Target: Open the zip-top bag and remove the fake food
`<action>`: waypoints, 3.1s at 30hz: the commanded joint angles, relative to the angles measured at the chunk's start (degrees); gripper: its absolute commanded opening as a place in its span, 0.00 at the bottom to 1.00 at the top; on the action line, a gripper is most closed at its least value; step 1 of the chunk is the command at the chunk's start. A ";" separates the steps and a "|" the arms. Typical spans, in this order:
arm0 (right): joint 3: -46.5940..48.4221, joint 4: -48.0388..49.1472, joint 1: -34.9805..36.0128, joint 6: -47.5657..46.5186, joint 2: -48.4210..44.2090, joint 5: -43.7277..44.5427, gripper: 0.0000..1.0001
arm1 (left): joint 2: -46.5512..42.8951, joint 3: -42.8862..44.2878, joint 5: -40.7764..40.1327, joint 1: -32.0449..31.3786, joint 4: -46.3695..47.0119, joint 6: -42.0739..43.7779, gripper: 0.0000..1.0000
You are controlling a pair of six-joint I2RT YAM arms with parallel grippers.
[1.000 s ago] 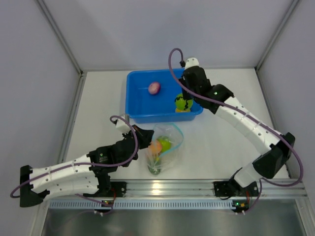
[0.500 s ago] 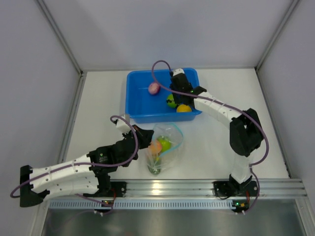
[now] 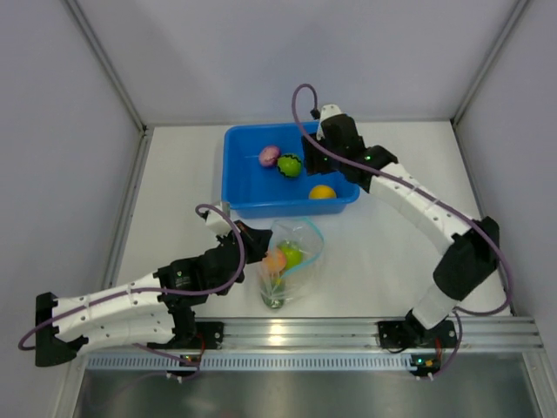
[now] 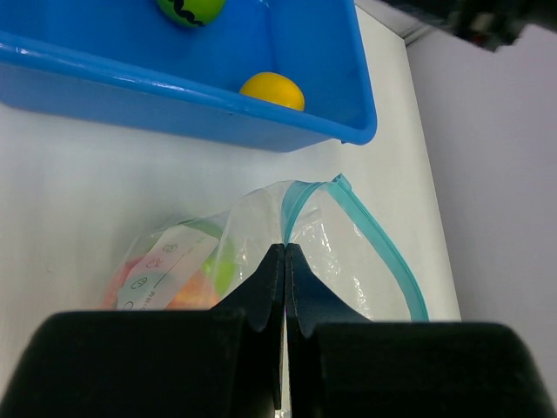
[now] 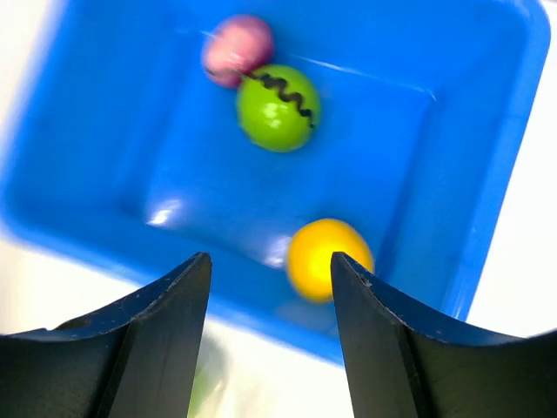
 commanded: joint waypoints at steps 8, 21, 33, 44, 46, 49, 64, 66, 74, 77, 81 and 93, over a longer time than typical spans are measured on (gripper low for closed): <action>-7.10 -6.63 3.44 7.08 -22.05 -21.35 0.56 | 0.58 3.91 -0.51 -0.22 1.19 -0.08 0.00; -24.78 5.94 20.23 20.96 -29.19 -10.12 0.49 | -0.91 3.47 -0.60 -0.22 1.19 -0.88 0.00; -29.88 13.67 28.23 29.23 -20.24 -2.46 0.47 | -2.75 2.24 0.01 -0.22 1.10 -1.22 0.00; -30.50 18.07 31.58 33.18 -13.64 2.29 0.52 | -2.84 1.37 0.11 -0.22 1.10 -1.58 0.00; -31.02 19.30 31.67 33.80 -12.32 2.20 0.56 | -3.28 1.10 0.02 -0.22 1.10 -1.40 0.00; -30.41 19.39 31.76 33.54 -10.12 2.55 0.61 | -4.24 0.40 -0.07 -0.22 1.01 -1.23 0.00; -28.30 21.50 31.76 33.27 0.34 3.68 0.89 | -5.22 -0.04 0.89 -0.22 0.92 0.00 0.00; -28.47 22.29 31.67 33.27 0.34 5.18 0.89 | -4.95 0.22 1.07 -0.22 1.01 0.18 0.00; -33.13 33.09 31.67 32.57 -3.26 8.96 0.81 | -4.25 0.13 1.51 -0.22 1.01 0.36 0.00; -34.54 36.70 31.67 31.17 -4.49 10.54 0.80 | -4.34 -0.30 1.51 -0.22 1.01 0.01 0.00; -34.37 38.90 31.75 27.40 -4.58 10.99 0.81 | -4.16 -0.57 1.51 -0.22 1.01 0.00 0.00; -32.96 47.07 30.79 20.00 -1.86 7.21 0.90 | -5.13 -1.71 2.13 -0.22 1.01 -0.61 0.00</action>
